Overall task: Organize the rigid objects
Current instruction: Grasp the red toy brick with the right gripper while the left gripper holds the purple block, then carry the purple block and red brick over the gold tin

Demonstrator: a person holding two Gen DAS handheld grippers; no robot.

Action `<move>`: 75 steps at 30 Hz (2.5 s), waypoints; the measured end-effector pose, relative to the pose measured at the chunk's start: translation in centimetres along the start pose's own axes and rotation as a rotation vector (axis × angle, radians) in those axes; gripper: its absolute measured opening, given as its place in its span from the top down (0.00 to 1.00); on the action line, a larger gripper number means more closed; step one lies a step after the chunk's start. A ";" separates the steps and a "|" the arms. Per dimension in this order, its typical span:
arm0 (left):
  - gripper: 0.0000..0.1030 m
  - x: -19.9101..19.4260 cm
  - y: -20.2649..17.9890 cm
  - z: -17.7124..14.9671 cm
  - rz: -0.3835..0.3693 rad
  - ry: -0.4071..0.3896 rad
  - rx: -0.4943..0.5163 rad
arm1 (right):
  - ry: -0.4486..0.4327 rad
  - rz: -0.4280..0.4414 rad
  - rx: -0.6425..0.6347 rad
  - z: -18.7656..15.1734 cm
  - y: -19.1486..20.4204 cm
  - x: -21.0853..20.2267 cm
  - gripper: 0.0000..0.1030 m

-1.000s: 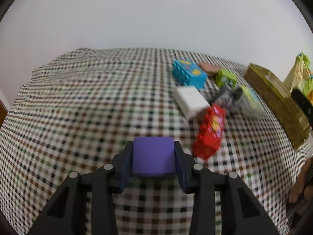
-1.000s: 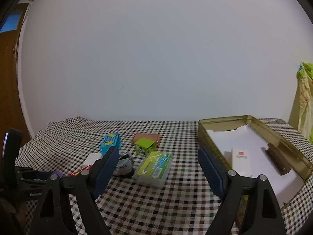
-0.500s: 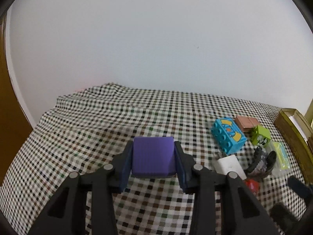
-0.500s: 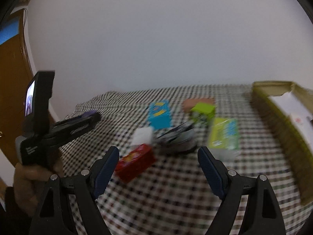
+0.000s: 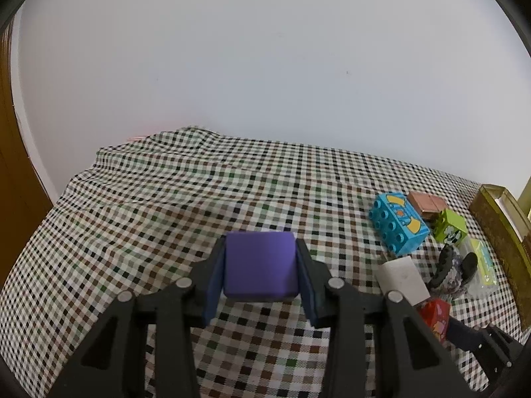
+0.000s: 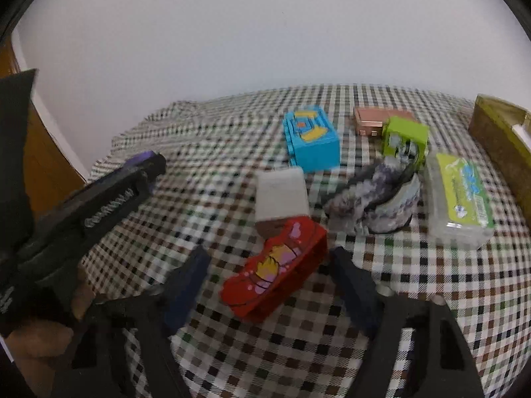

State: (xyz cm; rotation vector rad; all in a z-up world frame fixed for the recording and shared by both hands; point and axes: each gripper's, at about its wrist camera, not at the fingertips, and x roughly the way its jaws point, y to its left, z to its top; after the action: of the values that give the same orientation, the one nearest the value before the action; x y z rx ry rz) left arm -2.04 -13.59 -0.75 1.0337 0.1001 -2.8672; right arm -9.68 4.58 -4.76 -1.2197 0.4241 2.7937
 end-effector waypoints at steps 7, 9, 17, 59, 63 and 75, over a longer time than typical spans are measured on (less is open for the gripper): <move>0.62 0.7 0.6 0.3 -0.015 0.002 -0.024 | 0.032 0.051 -0.093 -0.8 -1.6 -1.1 0.75; 0.62 0.9 0.5 0.3 -0.015 0.006 -0.025 | 0.042 0.119 -0.105 -1.0 -2.9 -1.6 0.75; 0.62 0.3 0.0 0.1 -0.026 -0.007 -0.032 | -0.049 0.206 -0.111 -0.7 -4.0 -3.9 0.75; 0.62 -4.2 -10.3 -0.8 -0.054 -0.178 0.034 | -0.640 -0.344 -0.224 -0.6 -12.3 -15.7 0.75; 0.62 -4.4 -11.5 -1.0 -0.073 -0.183 0.042 | -0.655 -0.362 -0.214 -0.6 -13.5 -16.3 0.75; 0.62 -5.2 -16.1 -1.1 -0.137 -0.186 0.089 | -0.689 -0.444 -0.163 -0.3 -17.7 -18.5 0.75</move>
State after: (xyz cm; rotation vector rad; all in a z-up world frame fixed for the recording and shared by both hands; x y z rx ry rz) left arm 0.90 2.79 2.18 0.7961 0.0307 -3.1019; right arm 6.19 22.41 4.54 -0.2481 -0.1144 2.6440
